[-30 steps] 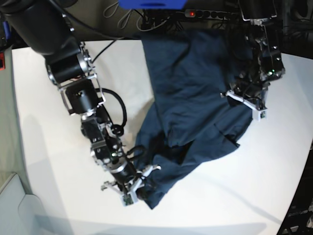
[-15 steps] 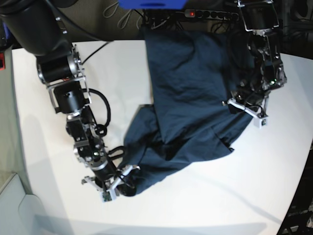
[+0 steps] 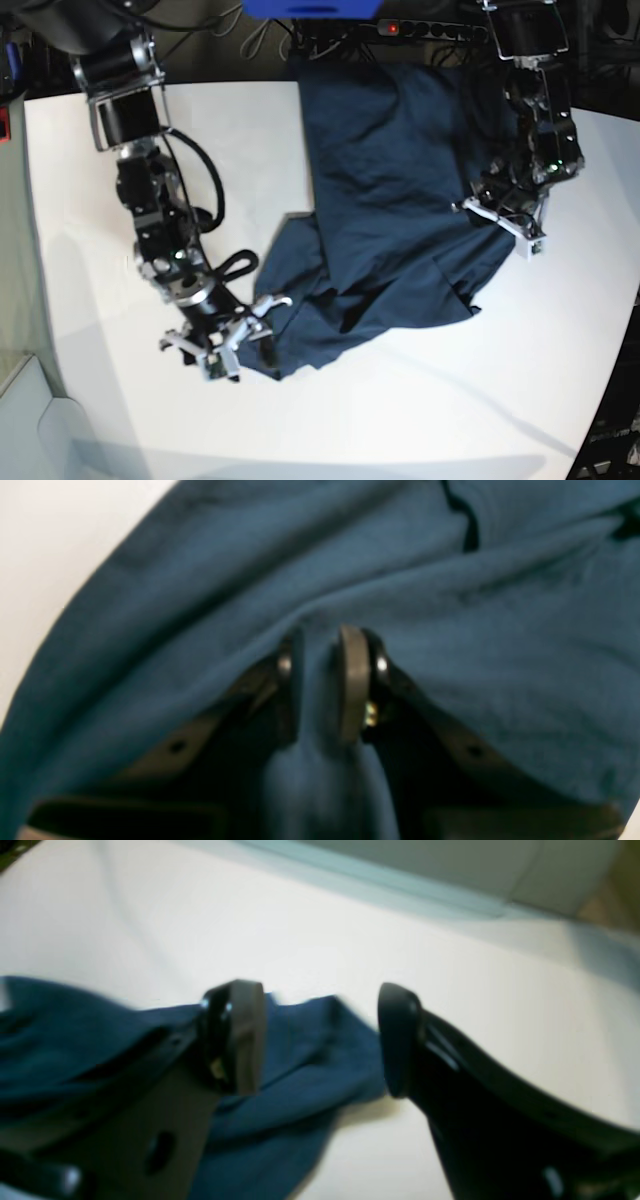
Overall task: Layout the t-shirt on the table in an organized manner, then fold the t-shirt properly
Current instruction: 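Release the shirt and move both grippers to new edges, then grasp the shirt edges with both grippers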
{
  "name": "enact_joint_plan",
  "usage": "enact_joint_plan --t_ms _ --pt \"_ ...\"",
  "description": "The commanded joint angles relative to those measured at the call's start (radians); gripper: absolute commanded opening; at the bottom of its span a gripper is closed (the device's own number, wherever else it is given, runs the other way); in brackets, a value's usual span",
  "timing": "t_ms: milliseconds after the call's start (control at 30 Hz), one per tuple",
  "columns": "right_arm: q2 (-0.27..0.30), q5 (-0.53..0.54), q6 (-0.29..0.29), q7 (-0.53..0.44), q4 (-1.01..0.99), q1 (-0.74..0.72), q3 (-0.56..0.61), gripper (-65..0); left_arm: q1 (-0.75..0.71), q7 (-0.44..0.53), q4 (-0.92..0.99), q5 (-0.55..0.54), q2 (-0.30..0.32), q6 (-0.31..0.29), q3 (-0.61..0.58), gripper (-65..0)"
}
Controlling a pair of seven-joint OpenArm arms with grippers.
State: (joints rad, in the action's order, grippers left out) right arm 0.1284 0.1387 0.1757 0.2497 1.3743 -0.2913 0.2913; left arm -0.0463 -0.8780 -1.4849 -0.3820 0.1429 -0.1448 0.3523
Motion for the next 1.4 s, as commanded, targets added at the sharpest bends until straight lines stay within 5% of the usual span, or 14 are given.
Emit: enact_joint_plan --t_ms 0,333,733,933,1167,1233,1367 --pt "-0.014 0.005 0.002 -0.002 0.02 0.014 -0.002 -29.6 0.021 0.026 -0.05 -0.01 0.01 -0.002 0.003 -52.7" --pt "-0.12 0.003 0.002 0.006 0.024 0.257 0.012 -29.7 0.156 0.023 -0.092 -0.081 -0.012 0.007 -0.011 -52.4" --pt "-0.115 0.003 0.002 0.007 0.017 0.29 0.049 -29.7 0.363 0.052 0.339 -0.03 -0.048 0.003 -0.092 -52.4" --pt "-0.109 0.003 0.002 0.009 0.017 0.301 0.049 -29.7 0.388 0.174 0.419 -0.028 -0.045 0.006 -0.124 -52.4" --pt "-0.098 0.003 0.003 0.009 0.015 0.304 0.049 -29.7 0.388 0.15 0.413 -0.028 -0.045 0.009 -0.128 -52.4" --pt "-0.098 0.003 0.003 0.009 0.015 0.304 0.049 -29.7 0.389 0.15 0.413 -0.028 -0.045 0.009 -0.126 -49.4" --pt "-0.098 0.003 0.003 0.009 -0.005 0.3 0.049 -29.7 0.389 0.15 0.412 -0.036 -0.045 0.007 -0.126 -30.3"
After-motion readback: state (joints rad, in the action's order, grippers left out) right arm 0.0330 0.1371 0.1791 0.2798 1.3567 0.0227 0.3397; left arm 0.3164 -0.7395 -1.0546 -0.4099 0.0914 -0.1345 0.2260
